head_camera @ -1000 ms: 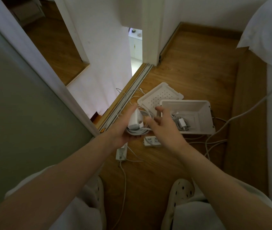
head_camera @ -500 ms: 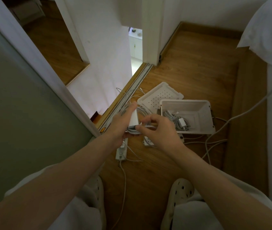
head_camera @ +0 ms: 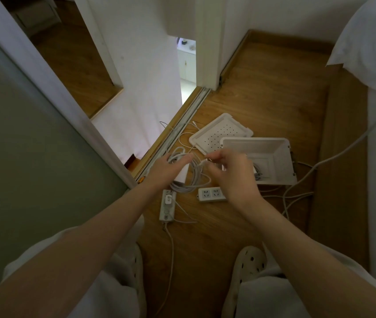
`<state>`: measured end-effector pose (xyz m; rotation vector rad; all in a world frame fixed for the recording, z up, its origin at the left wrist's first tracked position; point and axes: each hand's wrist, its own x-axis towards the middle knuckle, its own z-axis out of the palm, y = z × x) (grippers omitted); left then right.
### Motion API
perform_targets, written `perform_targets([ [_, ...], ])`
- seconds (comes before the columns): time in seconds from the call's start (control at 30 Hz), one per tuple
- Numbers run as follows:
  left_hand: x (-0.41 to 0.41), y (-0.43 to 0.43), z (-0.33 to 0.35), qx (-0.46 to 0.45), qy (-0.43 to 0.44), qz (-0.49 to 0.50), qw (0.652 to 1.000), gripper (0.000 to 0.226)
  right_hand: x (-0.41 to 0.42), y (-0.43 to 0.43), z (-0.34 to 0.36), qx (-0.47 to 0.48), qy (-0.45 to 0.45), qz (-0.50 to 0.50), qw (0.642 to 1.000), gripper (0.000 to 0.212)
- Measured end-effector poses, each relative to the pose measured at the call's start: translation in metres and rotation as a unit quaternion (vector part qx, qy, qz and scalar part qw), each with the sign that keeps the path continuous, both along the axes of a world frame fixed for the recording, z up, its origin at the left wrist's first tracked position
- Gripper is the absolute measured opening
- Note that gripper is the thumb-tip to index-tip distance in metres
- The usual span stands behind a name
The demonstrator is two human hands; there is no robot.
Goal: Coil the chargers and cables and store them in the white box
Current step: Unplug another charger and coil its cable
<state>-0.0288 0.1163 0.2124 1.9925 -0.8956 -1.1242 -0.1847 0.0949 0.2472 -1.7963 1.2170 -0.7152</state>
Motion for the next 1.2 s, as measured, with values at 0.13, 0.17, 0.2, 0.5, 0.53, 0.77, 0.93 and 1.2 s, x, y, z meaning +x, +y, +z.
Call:
perform_targets([
  [0.13,0.001,0.001,-0.005,0.014,0.014,0.0,1.0,0.039,0.005,-0.001,-0.001,0.071,-0.086,-0.018,0.994,0.02],
  [0.17,0.002,0.002,-0.004,0.015,0.028,0.008,0.999,0.038,0.006,0.0,0.002,0.105,-0.118,-0.021,0.987,0.022],
  [0.2,0.002,0.002,-0.004,0.017,0.045,0.017,0.999,0.037,0.006,0.001,0.006,0.137,-0.153,-0.018,0.978,0.023],
  [0.5,0.008,0.003,-0.002,0.006,0.073,0.046,0.996,0.043,0.001,0.002,0.037,0.095,-0.227,0.038,0.969,0.021],
  [0.53,0.007,0.003,-0.002,0.003,0.085,0.052,0.995,0.042,0.001,-0.001,0.036,0.088,-0.22,0.024,0.971,0.02],
  [0.77,0.004,0.01,0.02,-0.042,0.28,0.014,0.959,0.043,-0.011,-0.024,-0.001,0.084,-0.082,-0.072,0.99,0.017],
  [0.93,-0.003,0.012,0.035,-0.077,0.35,-0.006,0.934,0.052,-0.006,-0.02,-0.013,0.109,0.011,-0.028,0.994,0.024],
  [1.2,-0.002,0.011,0.04,-0.061,0.322,-0.033,0.944,0.042,-0.004,-0.007,-0.004,0.251,-0.131,0.039,0.958,0.015],
])
